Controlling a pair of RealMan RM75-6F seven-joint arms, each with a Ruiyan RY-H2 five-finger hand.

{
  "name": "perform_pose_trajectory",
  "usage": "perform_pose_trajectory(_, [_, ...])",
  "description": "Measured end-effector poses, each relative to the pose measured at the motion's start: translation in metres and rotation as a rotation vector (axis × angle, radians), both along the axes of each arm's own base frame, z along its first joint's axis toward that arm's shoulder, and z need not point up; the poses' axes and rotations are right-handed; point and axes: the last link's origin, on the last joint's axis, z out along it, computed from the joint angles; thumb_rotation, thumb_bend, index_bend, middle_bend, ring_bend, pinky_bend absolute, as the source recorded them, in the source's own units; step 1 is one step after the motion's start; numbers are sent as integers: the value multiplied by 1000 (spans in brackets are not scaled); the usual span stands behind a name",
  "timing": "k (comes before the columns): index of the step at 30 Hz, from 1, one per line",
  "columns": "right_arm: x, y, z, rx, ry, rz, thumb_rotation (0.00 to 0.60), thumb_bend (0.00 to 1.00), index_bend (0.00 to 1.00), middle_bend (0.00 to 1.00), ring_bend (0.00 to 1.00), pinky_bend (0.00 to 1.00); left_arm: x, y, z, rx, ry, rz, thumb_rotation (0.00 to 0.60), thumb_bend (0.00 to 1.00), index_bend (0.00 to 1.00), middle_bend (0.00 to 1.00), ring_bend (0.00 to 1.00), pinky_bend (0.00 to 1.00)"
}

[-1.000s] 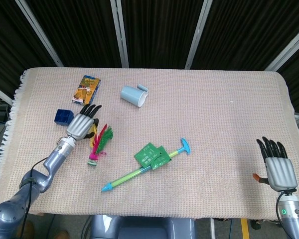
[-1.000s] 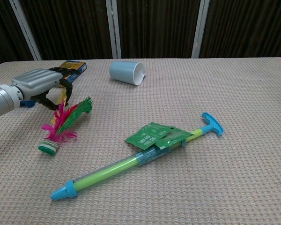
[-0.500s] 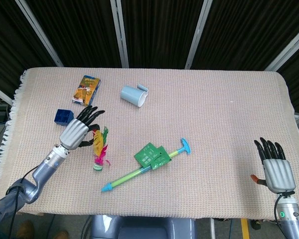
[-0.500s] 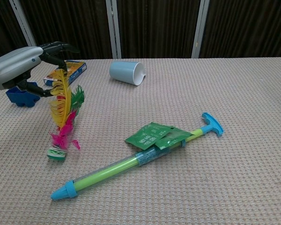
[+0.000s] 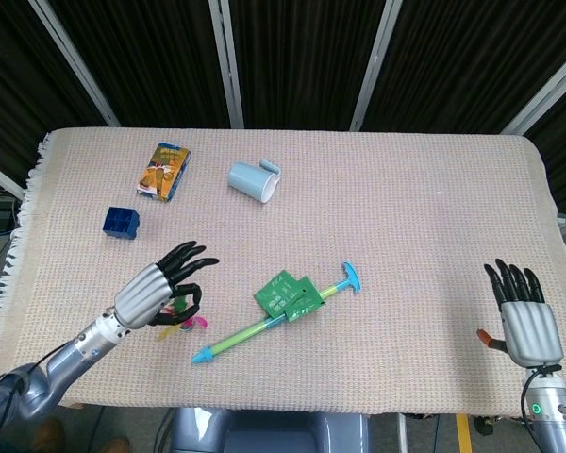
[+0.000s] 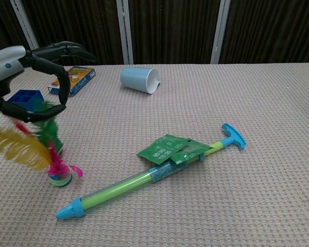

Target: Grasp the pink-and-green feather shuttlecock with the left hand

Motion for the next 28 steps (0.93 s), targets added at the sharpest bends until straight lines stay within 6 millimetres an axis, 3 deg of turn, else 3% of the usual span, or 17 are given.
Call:
perform_pose_trajectory(2, [0, 0, 0, -3, 1, 1, 600, 22, 0, 0, 0, 0, 0, -9, 8, -12, -23, -12, 600, 550, 750, 107, 0, 0])
perform_pose_trajectory(4, [0, 1, 0, -7, 2, 3, 600, 22, 0, 0, 0, 0, -2, -15, 15, -15, -31, -15, 600, 532, 656, 93, 0, 0])
perform_pose_trajectory(5, [0, 1, 0, -9, 3, 5, 600, 23, 0, 0, 0, 0, -4, -18, 19, -16, -34, -14, 600, 514, 571, 77, 0, 0])
perform_pose_trajectory(7, [1, 1, 0, -10, 5, 8, 600, 23, 0, 0, 0, 0, -5, -22, 25, -10, -45, -15, 600, 448, 300, 23, 0, 0])
perform_pose_trajectory(9, [1, 2, -1, -6, 7, 9, 600, 22, 0, 0, 0, 0, -7, -26, 33, 2, -70, -16, 600, 389, 118, 0, 0, 0])
perform_pose_trajectory(10, [1, 2, -1, -3, 7, 9, 600, 23, 0, 0, 0, 0, -8, -27, 37, 10, -83, -15, 599, 373, 79, 0, 0, 0])
perform_pose_trajectory(17, [3, 3, -4, 13, 4, 15, 600, 22, 0, 0, 0, 0, -36, -43, 85, 175, -41, 136, 600, 324, 51, 0, 0, 0])
perform_pose_trajectory(22, [3, 4, -5, 26, -1, 8, 600, 22, 0, 0, 0, 0, -63, -61, 100, 335, 120, 325, 600, 309, 14, 0, 0, 0])
perform_pose_trajectory(28, [3, 3, -6, 45, -7, 6, 600, 23, 0, 0, 0, 0, -106, -99, 105, 501, 356, 650, 600, 307, 16, 0, 0, 0])
